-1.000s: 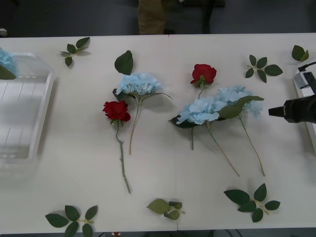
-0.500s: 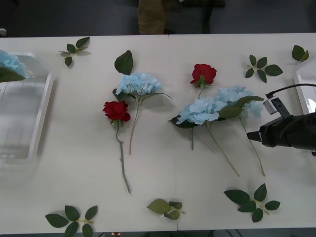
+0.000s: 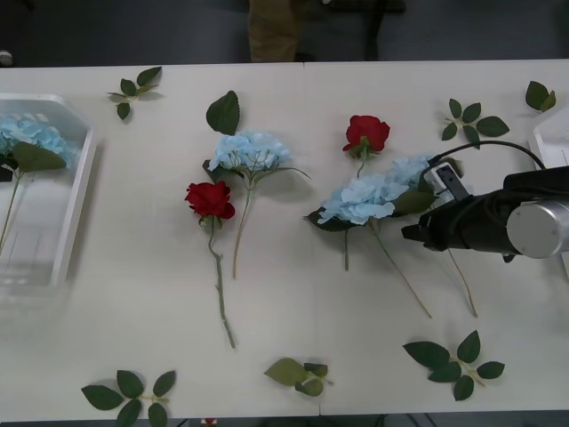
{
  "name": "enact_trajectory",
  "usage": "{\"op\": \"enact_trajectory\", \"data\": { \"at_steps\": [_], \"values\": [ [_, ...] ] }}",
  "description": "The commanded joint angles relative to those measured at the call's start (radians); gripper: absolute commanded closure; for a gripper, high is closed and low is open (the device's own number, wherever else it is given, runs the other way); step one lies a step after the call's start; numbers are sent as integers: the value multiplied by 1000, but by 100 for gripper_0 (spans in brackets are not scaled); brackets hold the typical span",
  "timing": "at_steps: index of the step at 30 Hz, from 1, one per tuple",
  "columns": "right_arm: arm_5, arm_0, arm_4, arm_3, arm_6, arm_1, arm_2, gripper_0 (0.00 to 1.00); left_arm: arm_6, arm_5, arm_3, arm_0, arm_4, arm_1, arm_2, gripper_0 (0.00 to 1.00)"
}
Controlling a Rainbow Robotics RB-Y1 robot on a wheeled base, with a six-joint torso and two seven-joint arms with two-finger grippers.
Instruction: Place the red flowers into the right box and the blue flowers into the left box. If a person shows an open palm, hand one flower to the person first, then continue sorting.
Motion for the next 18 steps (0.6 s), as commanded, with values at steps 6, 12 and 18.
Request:
{"op": "enact_trajectory", "data": {
  "at_steps": [6,12,18],
  "values": [
    [49,-64,90,11,-54,56,2,100,-27,255,-147,16,0,-4,53,12],
    [49,-64,93,10,-54,45,-5,100,180,445,-342,17,-20,-28,50,13],
    [103,-62,64,-53,-54,-35,-47,100,289,583,-529,16,-96,-119,10,13]
  ]
}}
